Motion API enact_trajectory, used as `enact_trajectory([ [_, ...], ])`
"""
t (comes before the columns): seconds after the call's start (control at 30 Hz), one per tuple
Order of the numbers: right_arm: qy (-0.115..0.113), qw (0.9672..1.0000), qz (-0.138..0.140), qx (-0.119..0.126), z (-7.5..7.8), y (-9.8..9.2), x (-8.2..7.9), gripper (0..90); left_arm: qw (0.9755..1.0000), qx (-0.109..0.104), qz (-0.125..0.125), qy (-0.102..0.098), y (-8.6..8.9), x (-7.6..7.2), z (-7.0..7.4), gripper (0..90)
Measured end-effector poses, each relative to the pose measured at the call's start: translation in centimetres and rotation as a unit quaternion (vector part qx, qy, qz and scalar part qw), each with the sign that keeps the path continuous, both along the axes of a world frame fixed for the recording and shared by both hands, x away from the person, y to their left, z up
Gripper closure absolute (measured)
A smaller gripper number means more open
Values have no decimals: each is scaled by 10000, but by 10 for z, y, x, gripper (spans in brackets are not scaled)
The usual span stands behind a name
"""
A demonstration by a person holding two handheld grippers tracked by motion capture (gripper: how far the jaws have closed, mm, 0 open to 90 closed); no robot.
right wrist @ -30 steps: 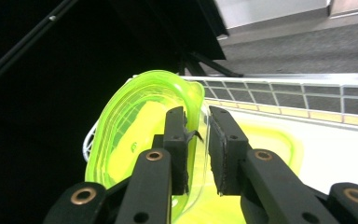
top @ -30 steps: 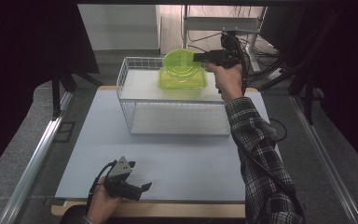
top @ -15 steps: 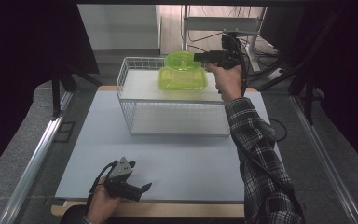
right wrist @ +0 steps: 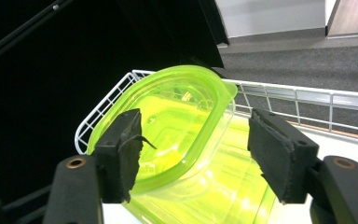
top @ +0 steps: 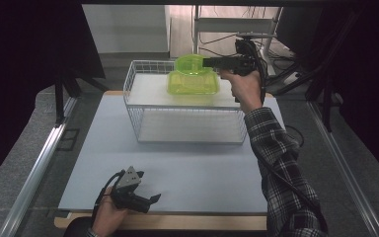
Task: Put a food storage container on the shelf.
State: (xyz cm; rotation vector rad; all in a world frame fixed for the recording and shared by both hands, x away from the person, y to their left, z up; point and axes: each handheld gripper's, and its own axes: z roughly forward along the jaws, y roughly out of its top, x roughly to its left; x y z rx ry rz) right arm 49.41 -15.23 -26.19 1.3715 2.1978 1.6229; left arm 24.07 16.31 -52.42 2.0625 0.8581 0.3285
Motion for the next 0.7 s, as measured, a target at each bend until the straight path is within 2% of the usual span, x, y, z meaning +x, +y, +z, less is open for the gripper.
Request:
enact_trajectory([
  [0.17,-94,9998,164,-103,-4,0,-4,266,10000,20,-12,-2,0,0,0,17],
  [0.53,-257,9988,403,-113,-6,-3,-18,204,10000,34,-24,-1,-1,0,-1,17],
  [0.7,-408,9975,479,-312,-13,-7,-26,171,10000,18,-28,65,-1,0,-1,20],
])
